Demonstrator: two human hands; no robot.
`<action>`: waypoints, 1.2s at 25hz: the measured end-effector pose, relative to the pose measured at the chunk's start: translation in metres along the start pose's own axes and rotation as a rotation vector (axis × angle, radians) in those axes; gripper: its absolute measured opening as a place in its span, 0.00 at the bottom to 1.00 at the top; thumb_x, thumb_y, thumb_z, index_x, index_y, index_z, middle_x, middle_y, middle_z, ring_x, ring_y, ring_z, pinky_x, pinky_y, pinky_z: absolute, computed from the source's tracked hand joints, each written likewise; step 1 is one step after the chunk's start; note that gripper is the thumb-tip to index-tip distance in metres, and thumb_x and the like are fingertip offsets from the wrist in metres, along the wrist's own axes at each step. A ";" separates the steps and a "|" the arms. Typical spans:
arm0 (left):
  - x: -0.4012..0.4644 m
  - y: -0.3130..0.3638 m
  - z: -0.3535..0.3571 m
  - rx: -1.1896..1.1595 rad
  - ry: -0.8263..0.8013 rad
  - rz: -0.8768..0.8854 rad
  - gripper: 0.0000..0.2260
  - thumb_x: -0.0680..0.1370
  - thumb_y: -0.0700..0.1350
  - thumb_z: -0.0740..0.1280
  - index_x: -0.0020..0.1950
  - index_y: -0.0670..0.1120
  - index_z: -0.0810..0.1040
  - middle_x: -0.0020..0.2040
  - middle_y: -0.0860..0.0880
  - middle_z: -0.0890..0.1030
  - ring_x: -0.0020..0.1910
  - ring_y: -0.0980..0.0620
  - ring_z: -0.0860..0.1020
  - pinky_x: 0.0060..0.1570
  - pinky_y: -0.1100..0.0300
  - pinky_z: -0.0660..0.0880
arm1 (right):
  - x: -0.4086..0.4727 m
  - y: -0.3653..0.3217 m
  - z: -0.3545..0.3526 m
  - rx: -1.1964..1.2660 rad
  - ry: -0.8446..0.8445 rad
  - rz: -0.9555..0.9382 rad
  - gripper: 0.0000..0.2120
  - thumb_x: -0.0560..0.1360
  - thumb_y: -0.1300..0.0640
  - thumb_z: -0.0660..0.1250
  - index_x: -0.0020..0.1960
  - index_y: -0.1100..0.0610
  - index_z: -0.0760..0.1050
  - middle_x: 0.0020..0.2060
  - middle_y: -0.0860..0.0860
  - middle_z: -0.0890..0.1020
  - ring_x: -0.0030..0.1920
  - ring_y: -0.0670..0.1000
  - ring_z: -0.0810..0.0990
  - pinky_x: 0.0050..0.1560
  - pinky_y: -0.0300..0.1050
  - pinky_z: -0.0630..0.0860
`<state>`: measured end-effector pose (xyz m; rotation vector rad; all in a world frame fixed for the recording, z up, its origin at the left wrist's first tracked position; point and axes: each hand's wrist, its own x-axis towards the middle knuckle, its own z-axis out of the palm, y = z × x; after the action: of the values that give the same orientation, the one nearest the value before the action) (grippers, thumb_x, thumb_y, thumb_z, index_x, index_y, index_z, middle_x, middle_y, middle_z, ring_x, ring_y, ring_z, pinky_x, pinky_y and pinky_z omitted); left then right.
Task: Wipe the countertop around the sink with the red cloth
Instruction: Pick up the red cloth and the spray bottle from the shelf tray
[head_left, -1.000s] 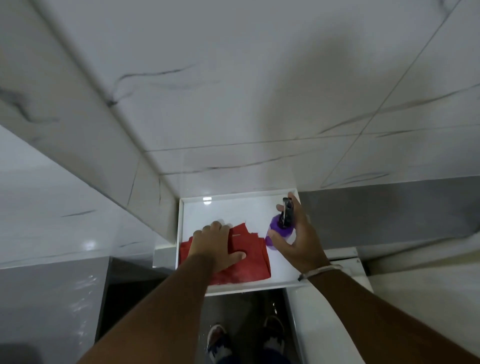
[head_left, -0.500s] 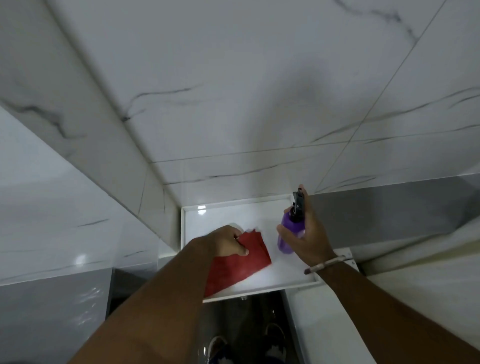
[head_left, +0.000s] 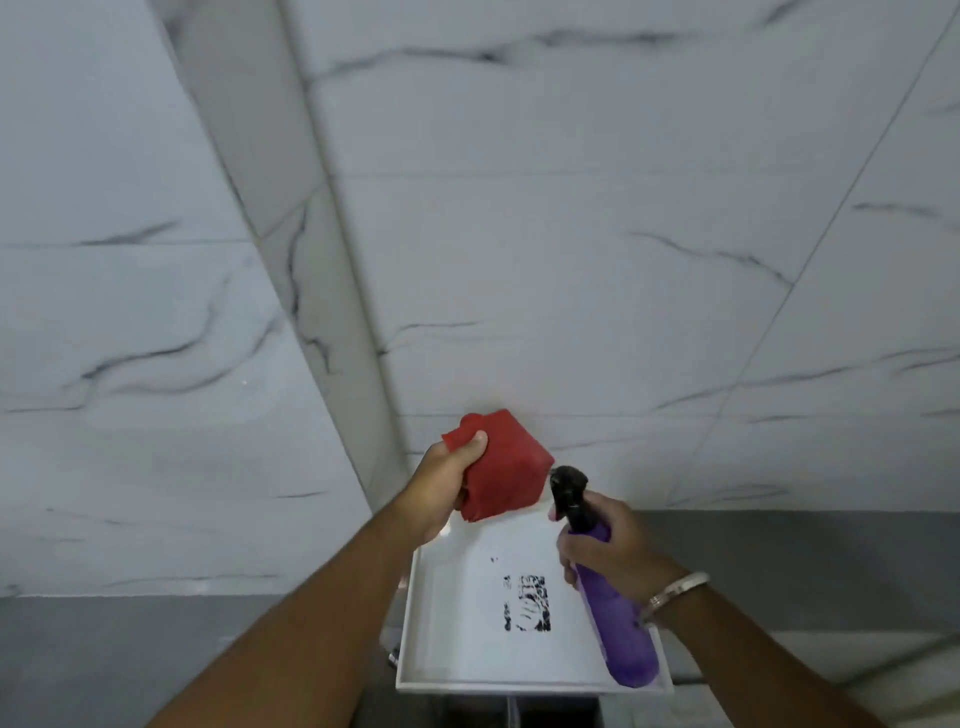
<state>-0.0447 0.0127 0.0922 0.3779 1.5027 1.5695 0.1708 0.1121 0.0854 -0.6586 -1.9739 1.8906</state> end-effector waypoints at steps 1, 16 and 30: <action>-0.002 0.011 0.001 0.000 -0.007 0.007 0.13 0.81 0.50 0.66 0.61 0.45 0.80 0.48 0.45 0.85 0.45 0.48 0.82 0.41 0.57 0.78 | 0.005 -0.009 0.003 -0.005 -0.015 -0.009 0.11 0.67 0.61 0.69 0.49 0.58 0.77 0.31 0.57 0.78 0.29 0.57 0.78 0.34 0.51 0.78; -0.023 0.088 0.010 0.039 -0.037 0.138 0.16 0.81 0.55 0.65 0.60 0.46 0.82 0.50 0.46 0.86 0.49 0.48 0.84 0.47 0.51 0.82 | 0.013 -0.033 -0.003 -0.018 -0.188 -0.002 0.08 0.74 0.55 0.69 0.52 0.56 0.78 0.32 0.59 0.79 0.31 0.59 0.77 0.36 0.51 0.77; -0.034 0.097 0.011 0.044 -0.019 0.177 0.16 0.80 0.55 0.66 0.60 0.46 0.81 0.47 0.49 0.86 0.46 0.51 0.85 0.38 0.57 0.80 | 0.012 -0.032 -0.007 -0.006 -0.198 -0.030 0.10 0.73 0.56 0.69 0.49 0.61 0.75 0.32 0.59 0.79 0.30 0.57 0.77 0.34 0.50 0.77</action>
<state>-0.0550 0.0080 0.1948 0.5623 1.5249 1.6664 0.1613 0.1240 0.1170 -0.4553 -2.0953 2.0000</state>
